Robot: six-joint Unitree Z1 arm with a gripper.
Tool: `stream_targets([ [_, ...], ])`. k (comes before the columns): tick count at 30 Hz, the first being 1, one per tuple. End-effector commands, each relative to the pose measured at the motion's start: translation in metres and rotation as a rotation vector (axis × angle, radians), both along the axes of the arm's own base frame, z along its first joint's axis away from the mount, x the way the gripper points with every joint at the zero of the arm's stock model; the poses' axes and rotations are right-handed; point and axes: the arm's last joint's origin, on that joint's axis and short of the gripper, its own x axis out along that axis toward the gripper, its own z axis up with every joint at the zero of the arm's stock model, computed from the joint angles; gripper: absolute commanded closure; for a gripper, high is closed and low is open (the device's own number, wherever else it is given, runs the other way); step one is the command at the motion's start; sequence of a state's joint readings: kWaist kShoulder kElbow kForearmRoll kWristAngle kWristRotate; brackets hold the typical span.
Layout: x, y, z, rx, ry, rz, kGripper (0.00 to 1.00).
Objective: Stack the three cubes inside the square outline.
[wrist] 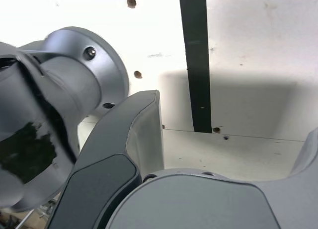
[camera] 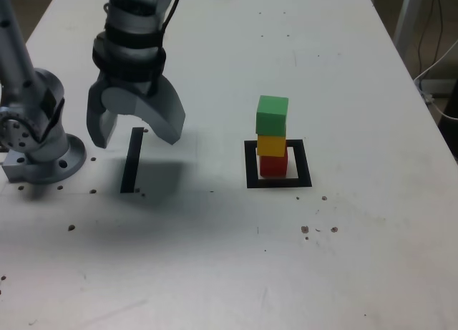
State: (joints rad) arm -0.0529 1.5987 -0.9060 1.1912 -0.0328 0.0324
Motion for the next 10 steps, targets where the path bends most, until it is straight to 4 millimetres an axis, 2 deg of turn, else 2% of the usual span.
stream_targets([
  [1, -0.0001, 0.0001, -0.0023, -0.002, 0.008, -0.002, 0.0],
  [10, -0.0053, 0.0022, -0.0066, -0.009, 0.026, 0.005, 0.0],
])
